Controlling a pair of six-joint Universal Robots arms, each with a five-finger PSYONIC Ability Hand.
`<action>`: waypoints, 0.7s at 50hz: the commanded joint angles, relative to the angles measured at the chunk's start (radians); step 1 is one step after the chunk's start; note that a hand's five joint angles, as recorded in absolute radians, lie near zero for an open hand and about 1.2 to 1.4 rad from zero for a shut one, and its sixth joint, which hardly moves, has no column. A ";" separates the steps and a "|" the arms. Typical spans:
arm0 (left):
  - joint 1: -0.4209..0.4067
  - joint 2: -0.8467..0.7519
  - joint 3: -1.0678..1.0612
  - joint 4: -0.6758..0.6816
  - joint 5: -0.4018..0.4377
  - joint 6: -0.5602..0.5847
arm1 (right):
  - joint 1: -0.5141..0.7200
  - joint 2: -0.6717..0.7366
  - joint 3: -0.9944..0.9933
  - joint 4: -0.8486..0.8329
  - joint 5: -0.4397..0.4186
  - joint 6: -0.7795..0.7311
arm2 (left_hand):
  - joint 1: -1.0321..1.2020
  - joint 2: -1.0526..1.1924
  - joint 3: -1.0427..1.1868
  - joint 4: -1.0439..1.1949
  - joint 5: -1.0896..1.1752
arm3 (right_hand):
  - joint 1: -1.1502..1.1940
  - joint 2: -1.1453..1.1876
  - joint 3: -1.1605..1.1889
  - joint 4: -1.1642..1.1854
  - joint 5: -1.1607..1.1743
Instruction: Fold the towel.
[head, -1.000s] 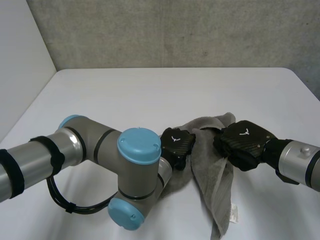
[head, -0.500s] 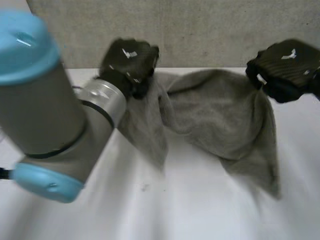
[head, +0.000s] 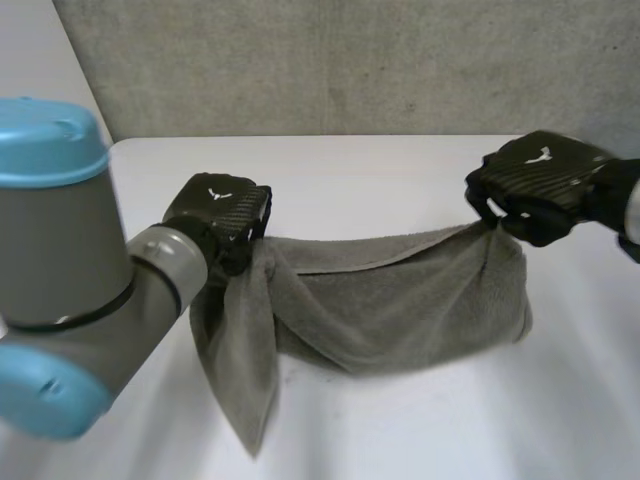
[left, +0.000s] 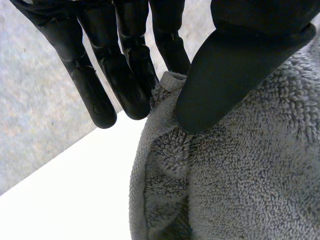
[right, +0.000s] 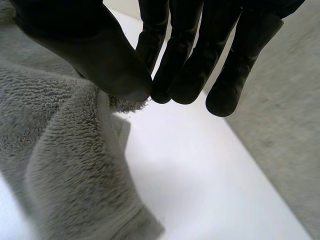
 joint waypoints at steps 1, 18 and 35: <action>0.037 -0.178 0.268 0.041 0.021 -0.001 | 0.106 0.235 -0.220 -0.055 0.054 0.012 | 0.256 0.184 0.181 0.180 0.221 | 0.065 0.078 0.048 0.038 0.041; 0.040 -0.115 0.556 0.116 0.013 -0.130 | 0.134 0.182 -0.451 -0.554 0.059 0.345 | 0.256 0.184 0.181 0.180 0.221 | 0.065 0.078 0.048 0.038 0.041; 0.088 -0.112 -0.162 0.179 0.071 -0.123 | 0.106 0.266 0.081 -0.301 -0.196 -0.148 | 0.256 0.184 0.181 0.180 0.221 | 0.065 0.078 0.048 0.038 0.041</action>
